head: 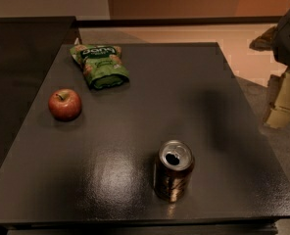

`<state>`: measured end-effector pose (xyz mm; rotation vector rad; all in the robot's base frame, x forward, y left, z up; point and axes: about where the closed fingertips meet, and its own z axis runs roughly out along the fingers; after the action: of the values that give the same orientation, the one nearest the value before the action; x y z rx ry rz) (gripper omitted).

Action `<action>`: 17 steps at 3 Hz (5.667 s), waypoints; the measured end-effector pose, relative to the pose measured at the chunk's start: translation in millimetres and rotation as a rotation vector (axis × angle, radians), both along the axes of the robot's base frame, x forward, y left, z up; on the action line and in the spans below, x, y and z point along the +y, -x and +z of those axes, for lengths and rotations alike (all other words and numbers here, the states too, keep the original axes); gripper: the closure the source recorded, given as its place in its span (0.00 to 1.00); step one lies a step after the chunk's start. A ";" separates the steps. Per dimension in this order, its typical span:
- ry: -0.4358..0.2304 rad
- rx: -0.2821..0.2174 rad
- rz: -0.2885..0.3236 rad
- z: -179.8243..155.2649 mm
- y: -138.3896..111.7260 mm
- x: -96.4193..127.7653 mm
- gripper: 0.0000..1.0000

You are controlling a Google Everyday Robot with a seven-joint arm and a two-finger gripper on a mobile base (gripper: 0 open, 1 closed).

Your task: Pick orange can

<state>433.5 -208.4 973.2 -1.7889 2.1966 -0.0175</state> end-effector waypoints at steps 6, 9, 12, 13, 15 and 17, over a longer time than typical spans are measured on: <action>-0.327 0.216 0.424 -84.6 87.8 132.0 0.00; -0.400 0.249 0.491 -79.6 106.7 159.9 0.16; -0.412 0.226 0.514 -62.8 106.3 171.7 0.86; -0.387 0.180 0.490 -38.7 91.8 182.0 1.00; -0.332 0.115 0.406 1.7 57.5 193.5 1.00; -0.343 0.064 0.329 31.4 31.6 187.3 1.00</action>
Offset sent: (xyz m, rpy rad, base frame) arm -0.0573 0.0668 -0.0663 0.1894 0.1362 0.3491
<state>401.9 -21.1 1004.6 -1.9378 1.7823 0.4647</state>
